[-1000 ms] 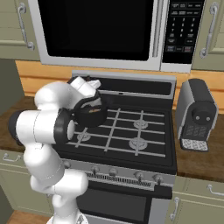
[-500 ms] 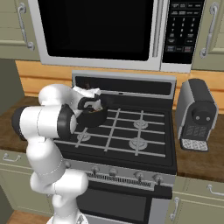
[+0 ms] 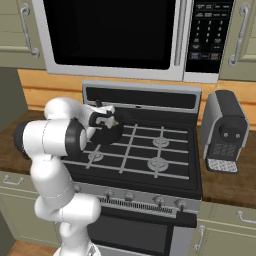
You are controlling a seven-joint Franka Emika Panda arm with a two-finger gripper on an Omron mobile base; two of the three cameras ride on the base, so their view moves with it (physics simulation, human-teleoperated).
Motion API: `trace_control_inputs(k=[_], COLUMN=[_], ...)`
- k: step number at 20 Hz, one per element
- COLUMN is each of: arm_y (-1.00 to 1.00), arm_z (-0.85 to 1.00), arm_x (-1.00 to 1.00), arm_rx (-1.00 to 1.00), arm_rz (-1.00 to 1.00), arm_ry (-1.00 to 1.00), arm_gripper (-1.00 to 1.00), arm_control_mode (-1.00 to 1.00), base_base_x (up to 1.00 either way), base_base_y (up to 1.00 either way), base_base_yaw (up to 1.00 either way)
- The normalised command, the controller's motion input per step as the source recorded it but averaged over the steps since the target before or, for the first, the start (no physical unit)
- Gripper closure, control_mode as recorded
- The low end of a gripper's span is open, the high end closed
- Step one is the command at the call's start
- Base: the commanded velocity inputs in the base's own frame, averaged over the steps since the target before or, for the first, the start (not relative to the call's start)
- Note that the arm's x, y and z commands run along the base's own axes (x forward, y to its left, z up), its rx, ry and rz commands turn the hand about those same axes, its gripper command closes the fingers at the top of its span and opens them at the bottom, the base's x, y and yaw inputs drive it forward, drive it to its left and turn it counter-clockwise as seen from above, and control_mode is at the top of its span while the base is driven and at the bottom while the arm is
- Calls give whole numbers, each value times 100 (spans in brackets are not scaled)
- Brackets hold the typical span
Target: Put the onion and sweet potato in the pot. Retrieve the spatula and lightly stir the vegetables in the pot.
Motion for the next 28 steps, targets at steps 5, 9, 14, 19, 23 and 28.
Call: trace_control_inputs(k=[5,9,14,19,23,28], arm_y=[0,0,0,-1,0,0], arm_z=[-70,-39,-23,-13,1,11], arm_x=[-28,-16,-12,-33,-35,-14], arm_rx=[0,0,0,0,0,1], arm_rz=[0,0,0,0,0,0], arm_ry=[17,6,1,0,0,0], arm_gripper=[100,100,100,100,100,100], arm_control_mode=[-100,-100,-100,-100,-100,-100], base_base_x=[0,0,0,0,0,0], base_base_y=[0,0,0,0,0,0], base_base_yaw=[0,0,0,0,0,0])
